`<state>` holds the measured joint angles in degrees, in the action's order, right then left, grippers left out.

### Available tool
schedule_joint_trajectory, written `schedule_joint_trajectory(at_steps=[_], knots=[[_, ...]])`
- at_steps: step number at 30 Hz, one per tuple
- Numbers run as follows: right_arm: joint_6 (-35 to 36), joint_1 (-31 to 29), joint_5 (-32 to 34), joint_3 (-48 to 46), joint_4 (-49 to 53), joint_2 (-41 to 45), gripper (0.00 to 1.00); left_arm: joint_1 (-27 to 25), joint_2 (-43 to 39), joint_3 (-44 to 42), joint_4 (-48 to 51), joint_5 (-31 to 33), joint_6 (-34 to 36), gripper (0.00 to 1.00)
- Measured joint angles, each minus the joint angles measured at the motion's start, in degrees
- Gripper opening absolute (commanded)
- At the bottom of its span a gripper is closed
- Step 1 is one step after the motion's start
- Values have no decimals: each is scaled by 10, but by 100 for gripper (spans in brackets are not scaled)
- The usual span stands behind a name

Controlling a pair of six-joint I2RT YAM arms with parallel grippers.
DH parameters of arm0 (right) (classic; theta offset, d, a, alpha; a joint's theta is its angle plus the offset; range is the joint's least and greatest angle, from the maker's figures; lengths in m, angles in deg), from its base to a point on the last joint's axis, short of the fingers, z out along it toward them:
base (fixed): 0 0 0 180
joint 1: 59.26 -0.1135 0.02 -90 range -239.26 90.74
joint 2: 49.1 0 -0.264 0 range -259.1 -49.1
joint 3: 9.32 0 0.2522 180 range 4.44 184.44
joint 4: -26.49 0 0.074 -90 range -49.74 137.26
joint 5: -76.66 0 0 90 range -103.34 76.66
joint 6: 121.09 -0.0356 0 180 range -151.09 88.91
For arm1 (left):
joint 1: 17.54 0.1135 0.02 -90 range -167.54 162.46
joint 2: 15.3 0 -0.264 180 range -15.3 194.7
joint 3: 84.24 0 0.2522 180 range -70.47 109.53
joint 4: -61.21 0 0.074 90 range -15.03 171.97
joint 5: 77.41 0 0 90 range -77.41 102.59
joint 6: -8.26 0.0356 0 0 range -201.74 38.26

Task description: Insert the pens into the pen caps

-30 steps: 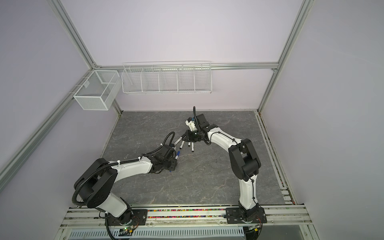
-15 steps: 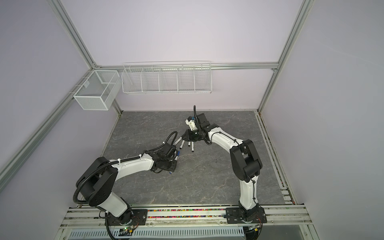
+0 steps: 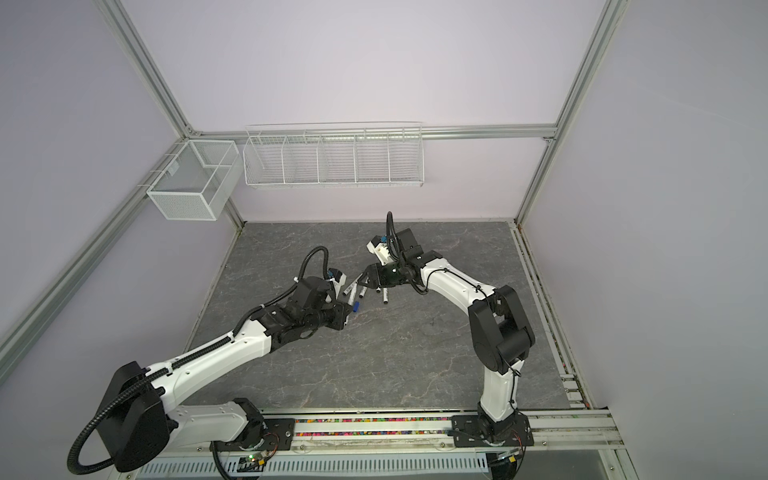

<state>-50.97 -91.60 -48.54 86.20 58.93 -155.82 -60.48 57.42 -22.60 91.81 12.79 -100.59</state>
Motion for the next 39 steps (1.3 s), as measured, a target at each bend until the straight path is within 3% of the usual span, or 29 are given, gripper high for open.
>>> schedule_joint_trajectory(at_steps=[17,27,28,32,39], knots=[[2,-12,-35,4,-1,0,46,7,36,2,-64,17,-2,0],[-2,-15,-50,30,-13,-16,18,7,36,2,-98,-5,-7,0],[-3,-15,-52,30,-14,-17,17,7,38,2,-99,-5,-9,2],[-2,-15,-51,29,-16,-17,15,9,43,2,-103,-4,-19,29],[-7,-13,-62,28,-26,-17,15,17,63,3,-113,-5,-23,32]])
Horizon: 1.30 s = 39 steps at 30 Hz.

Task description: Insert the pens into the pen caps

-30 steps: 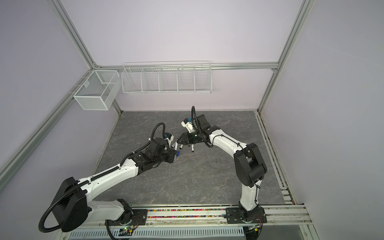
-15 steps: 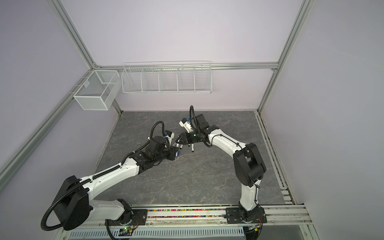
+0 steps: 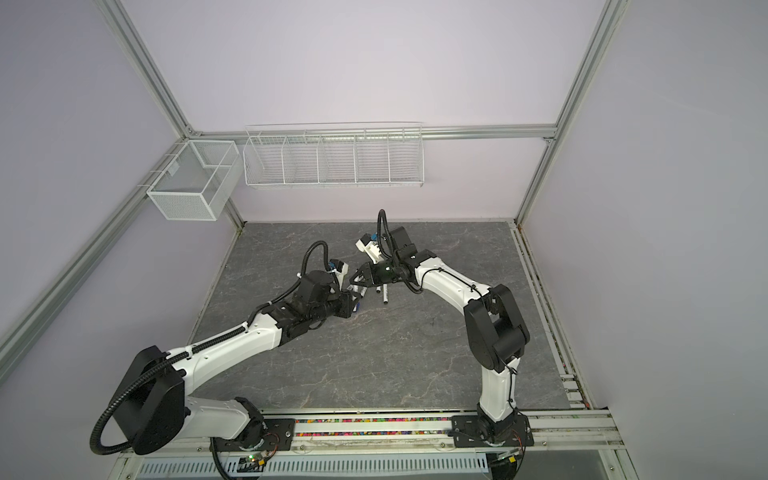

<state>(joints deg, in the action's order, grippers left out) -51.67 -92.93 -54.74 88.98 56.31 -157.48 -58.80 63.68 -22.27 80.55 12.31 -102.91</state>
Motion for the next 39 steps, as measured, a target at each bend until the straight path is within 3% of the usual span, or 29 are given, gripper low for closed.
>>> schedule_joint_trajectory(at_steps=[6,8,10,14,15,18,21,29,39], knots=[[-5,3,-7,0,-5,0,14,0,19,1,-12,-9,0,28],[-7,4,-9,0,-7,0,14,0,21,3,-14,-13,0,19],[-11,6,-9,-3,-13,0,14,0,21,5,-15,-19,-2,3],[-24,11,-20,-14,-35,0,15,1,19,7,-16,-25,0,0],[-27,11,-23,-16,-39,0,18,2,16,5,-15,-26,-1,0],[-31,9,-28,-17,-43,1,46,8,-6,-13,-24,-28,-7,0],[-13,6,-11,-15,-23,1,60,30,-40,-36,-20,-11,-28,0],[59,-29,108,50,143,-65,56,79,-105,-63,24,128,-109,0],[78,-77,248,238,305,-229,53,86,-110,-90,48,158,-152,0]])
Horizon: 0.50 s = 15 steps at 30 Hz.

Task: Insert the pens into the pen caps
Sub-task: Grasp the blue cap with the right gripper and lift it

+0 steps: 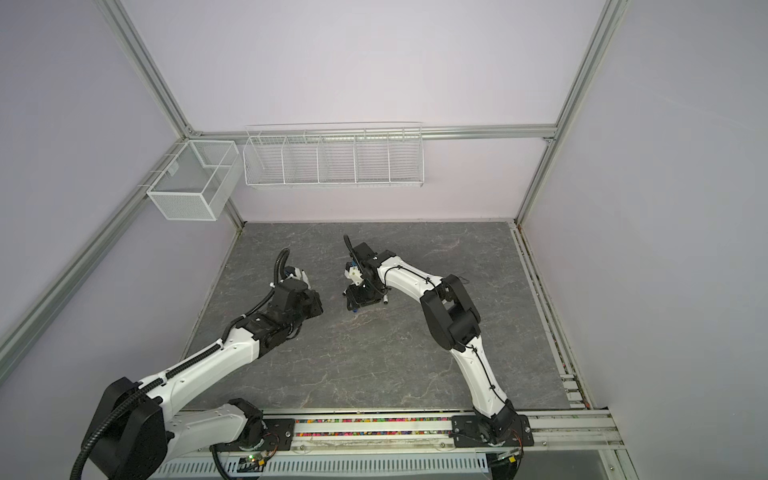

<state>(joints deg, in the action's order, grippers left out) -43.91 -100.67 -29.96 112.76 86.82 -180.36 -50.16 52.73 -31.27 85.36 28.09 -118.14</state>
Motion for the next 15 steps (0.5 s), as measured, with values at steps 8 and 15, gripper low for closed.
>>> schedule_joint_trajectory(at_steps=[8,15], knots=[[-1,-11,64,84,73,-56,46,0,-29,-10,11,2,0,0],[-5,-22,89,100,89,-67,40,0,-43,-12,19,3,5,0]])
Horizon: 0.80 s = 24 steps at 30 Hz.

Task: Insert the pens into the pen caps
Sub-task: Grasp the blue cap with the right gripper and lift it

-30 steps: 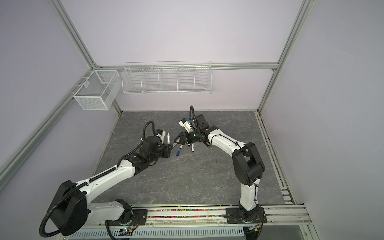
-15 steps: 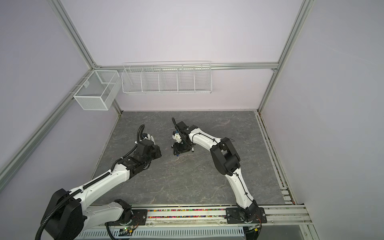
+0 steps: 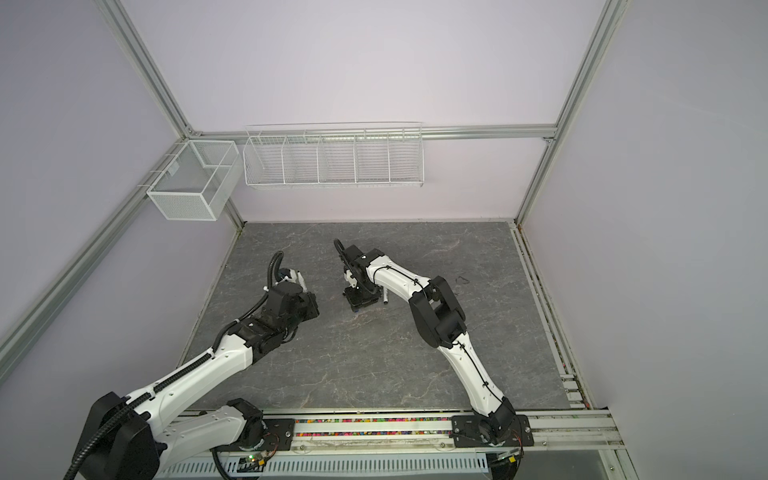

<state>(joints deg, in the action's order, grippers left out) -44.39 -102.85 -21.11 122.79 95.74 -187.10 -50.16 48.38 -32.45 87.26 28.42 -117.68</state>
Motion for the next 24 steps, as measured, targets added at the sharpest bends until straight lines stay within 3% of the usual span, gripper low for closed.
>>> schedule_joint_trajectory(at_steps=[24], knots=[[68,-53,109,123,69,-68,39,0,-8,-5,14,-9,10,0]])
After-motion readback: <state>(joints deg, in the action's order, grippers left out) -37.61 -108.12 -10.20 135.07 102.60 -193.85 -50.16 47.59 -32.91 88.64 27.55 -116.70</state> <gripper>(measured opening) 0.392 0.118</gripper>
